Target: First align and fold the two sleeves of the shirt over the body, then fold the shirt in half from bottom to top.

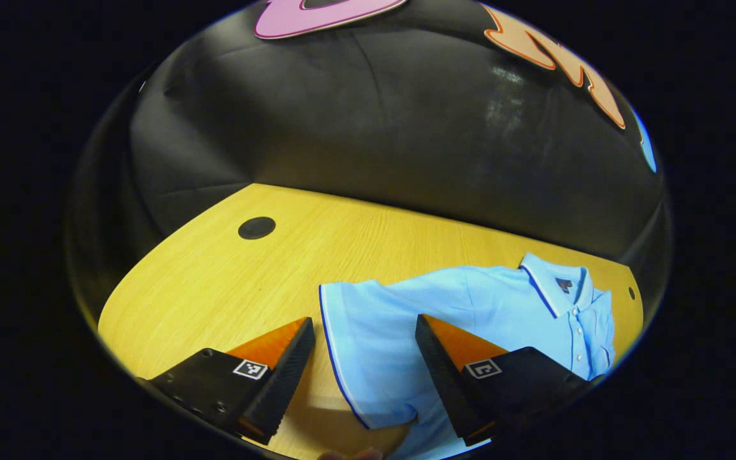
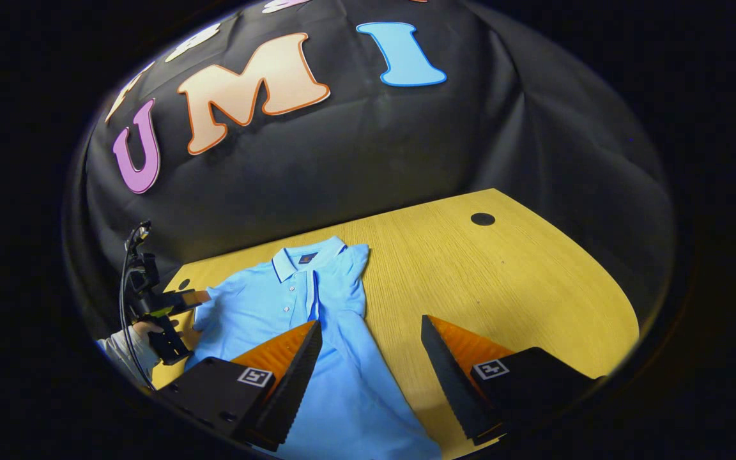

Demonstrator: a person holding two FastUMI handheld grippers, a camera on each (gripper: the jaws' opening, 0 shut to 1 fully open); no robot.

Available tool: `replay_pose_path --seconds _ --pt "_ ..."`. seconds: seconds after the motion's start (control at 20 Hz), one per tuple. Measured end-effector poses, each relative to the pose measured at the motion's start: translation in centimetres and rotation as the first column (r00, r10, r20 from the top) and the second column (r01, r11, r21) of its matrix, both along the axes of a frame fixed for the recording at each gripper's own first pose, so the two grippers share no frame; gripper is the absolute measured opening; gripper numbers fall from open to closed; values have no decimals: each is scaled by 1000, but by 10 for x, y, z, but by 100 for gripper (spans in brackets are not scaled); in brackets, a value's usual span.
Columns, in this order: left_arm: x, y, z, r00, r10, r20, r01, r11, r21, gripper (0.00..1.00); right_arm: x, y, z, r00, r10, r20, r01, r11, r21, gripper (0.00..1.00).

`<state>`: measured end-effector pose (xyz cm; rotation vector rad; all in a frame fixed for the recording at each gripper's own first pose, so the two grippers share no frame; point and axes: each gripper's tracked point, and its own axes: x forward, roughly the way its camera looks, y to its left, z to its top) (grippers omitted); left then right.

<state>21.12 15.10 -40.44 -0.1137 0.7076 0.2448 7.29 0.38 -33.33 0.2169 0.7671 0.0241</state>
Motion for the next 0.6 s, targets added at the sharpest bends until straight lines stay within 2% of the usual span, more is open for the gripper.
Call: replay_pose_path --seconds 0.2,0.3,0.35,0.4,0.5,0.55,0.6 --pt "-2 6 -5 1000 15 -15 -14 999 49 96 0 -4 5 1000 1 10 -1 1000 0 98" --pt "2 3 -1 1000 7 1 -7 999 36 84 0 -5 7 1000 -3 13 3 1000 10 98" --pt "5 -3 -1 1000 -8 4 8 1000 18 70 -2 -5 7 1000 -5 12 5 1000 14 98" --pt "6 -14 -2 1000 -28 12 28 1000 -13 50 -2 -7 8 1000 -5 14 5 1000 16 98" --pt "10 -19 0 999 -18 37 20 999 -46 10 -3 -13 11 1000 -2 21 1 1000 16 98" --pt "11 -19 1 999 -14 39 15 999 -41 0 -5 -12 12 1000 0 23 0 1000 14 98" --pt "9 -20 1 1000 -14 22 15 999 -33 0 -5 -14 15 1000 0 27 -1 1000 12 98"
